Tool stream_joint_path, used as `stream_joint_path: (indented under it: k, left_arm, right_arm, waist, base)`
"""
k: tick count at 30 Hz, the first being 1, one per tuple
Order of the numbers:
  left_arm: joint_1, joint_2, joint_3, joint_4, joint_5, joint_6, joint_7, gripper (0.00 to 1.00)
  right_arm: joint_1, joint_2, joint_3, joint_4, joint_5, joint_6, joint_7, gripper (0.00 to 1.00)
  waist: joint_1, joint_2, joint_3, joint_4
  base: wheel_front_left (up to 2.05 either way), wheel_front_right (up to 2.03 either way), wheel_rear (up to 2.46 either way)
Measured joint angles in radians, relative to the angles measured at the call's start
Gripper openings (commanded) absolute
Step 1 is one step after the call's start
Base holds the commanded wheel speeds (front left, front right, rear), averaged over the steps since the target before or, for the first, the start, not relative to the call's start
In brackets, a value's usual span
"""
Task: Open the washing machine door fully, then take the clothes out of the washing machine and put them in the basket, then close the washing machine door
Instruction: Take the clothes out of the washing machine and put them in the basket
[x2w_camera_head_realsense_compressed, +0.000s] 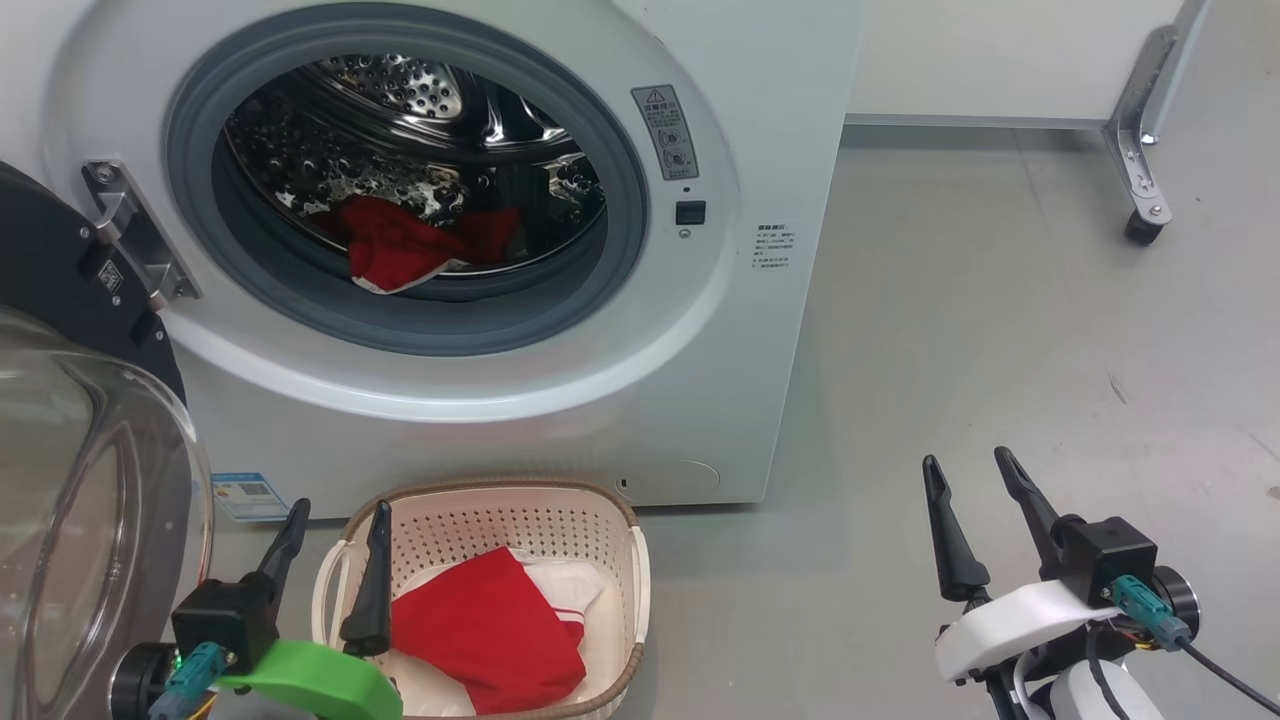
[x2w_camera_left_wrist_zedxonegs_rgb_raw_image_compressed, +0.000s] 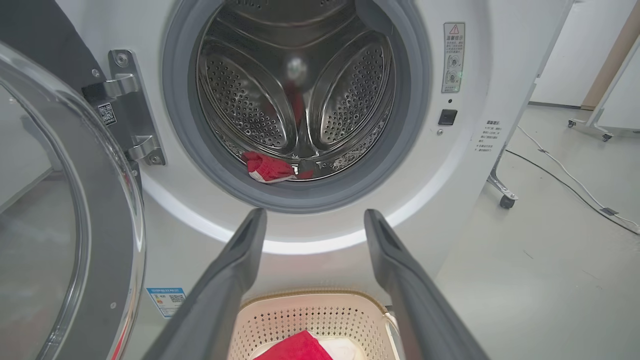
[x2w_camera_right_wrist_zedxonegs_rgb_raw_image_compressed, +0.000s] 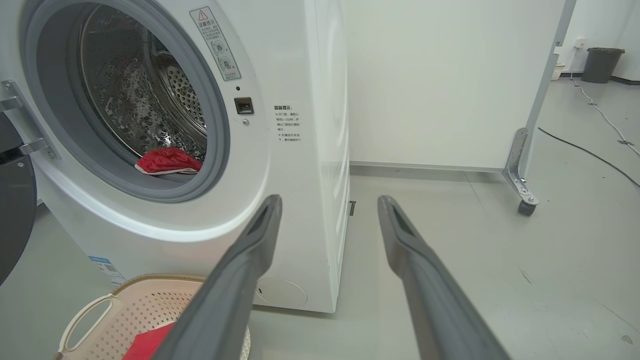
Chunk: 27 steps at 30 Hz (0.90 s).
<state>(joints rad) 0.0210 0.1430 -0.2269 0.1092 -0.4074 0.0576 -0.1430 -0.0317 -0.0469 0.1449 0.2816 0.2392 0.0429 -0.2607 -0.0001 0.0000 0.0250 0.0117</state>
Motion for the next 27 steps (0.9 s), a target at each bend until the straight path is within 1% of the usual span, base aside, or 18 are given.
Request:
stream_joint_path:
  k: [8, 17, 22, 27]
  left_arm:
    - [0.002, 0.007, 0.003, -0.056, 0.0, 0.008, 0.019, 1.0]
    - [-0.009, 0.017, 0.008, -0.085, -0.002, 0.008, 0.055, 1.0]
    - [-0.095, 0.031, 0.026, -0.075, -0.006, -0.002, 0.064, 1.0]
    - [-0.169, 0.036, 0.034, -0.025, -0.014, -0.009, 0.09, 1.0]
  right_arm:
    - [-0.001, 0.001, 0.0, -0.02, -0.005, 0.0, 0.0, 1.0]
    - [-0.019, 0.001, 0.008, -0.062, -0.015, 0.0, 0.0, 1.0]
    - [-0.061, 0.001, 0.023, -0.089, -0.032, 0.0, 0.0, 1.0]
    - [-0.094, 0.001, 0.038, -0.107, -0.032, 0.008, 0.0, 1.0]
  waist:
    - [0.0, 0.0, 0.021, -0.003]
    - [0.0, 0.0, 0.095, -0.014]
    - [0.0, 0.0, 0.168, -0.028]
    - [0.0, 0.0, 0.234, -0.047]
  base:
    - [0.0, 0.0, 0.0]
    - [0.0, 0.0, 0.0]
    - [0.0, 0.0, 0.0]
    - [0.0, 0.0, 0.0]
